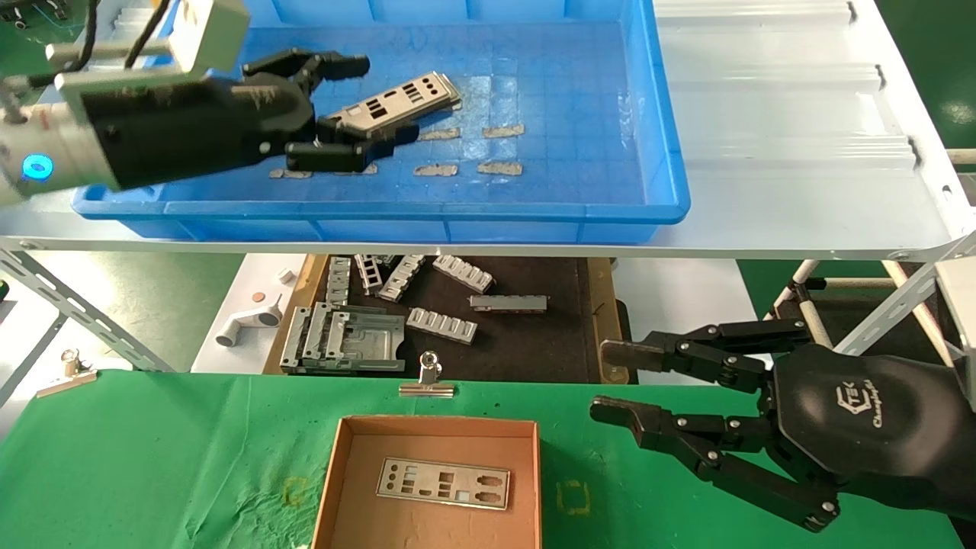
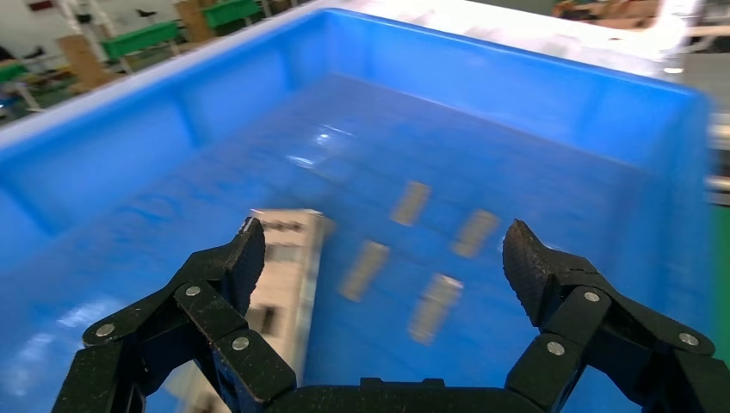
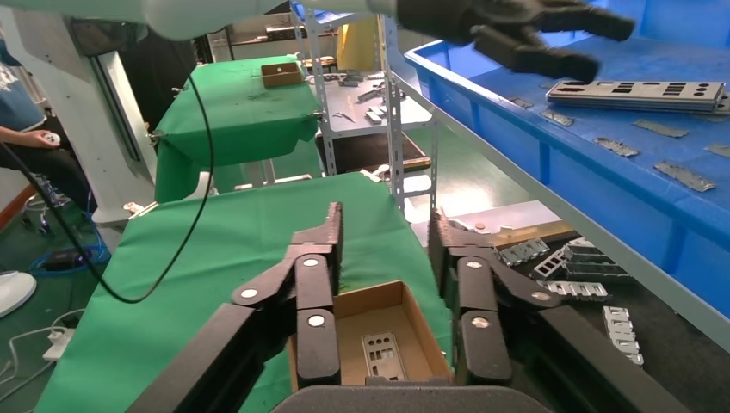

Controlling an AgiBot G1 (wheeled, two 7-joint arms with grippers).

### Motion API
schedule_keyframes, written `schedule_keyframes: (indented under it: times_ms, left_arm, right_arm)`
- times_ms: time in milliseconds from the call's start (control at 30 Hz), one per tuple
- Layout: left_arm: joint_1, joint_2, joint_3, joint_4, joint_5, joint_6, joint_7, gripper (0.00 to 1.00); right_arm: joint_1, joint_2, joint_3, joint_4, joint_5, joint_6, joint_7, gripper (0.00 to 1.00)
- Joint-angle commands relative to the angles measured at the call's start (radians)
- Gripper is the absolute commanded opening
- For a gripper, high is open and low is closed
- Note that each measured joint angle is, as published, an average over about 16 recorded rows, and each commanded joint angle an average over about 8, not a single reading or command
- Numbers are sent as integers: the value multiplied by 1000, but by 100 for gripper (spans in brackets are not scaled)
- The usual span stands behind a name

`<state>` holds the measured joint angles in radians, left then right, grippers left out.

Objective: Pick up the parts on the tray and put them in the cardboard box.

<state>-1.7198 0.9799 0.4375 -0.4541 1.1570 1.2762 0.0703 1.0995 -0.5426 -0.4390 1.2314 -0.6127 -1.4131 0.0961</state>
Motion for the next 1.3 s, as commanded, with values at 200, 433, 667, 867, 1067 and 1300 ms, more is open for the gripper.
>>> schedule_keyframes:
  times_ms: [200, 433, 667, 867, 1067, 1300]
  left_arm:
    - [-111, 78, 32, 213, 68, -90, 59, 100]
    - [-162, 115, 49, 304, 99, -141, 88, 100]
    - [-183, 125, 57, 351, 110, -107, 107, 100]
    - [-190, 133, 60, 387, 113, -101, 115, 71]
    - [-196, 142, 59, 410, 112, -111, 121, 7]
    - [-201, 149, 56, 424, 109, -117, 133, 0]
  right_arm:
    - [0, 0, 0, 0, 0, 0, 0, 0]
    - [0, 0, 0, 0, 0, 0, 0, 0]
    - [0, 0, 0, 0, 0, 0, 0, 0]
    - [0, 0, 0, 0, 0, 0, 0, 0]
    - [0, 0, 0, 0, 0, 0, 0, 0]
    - [0, 0, 0, 0, 0, 0, 0, 0]
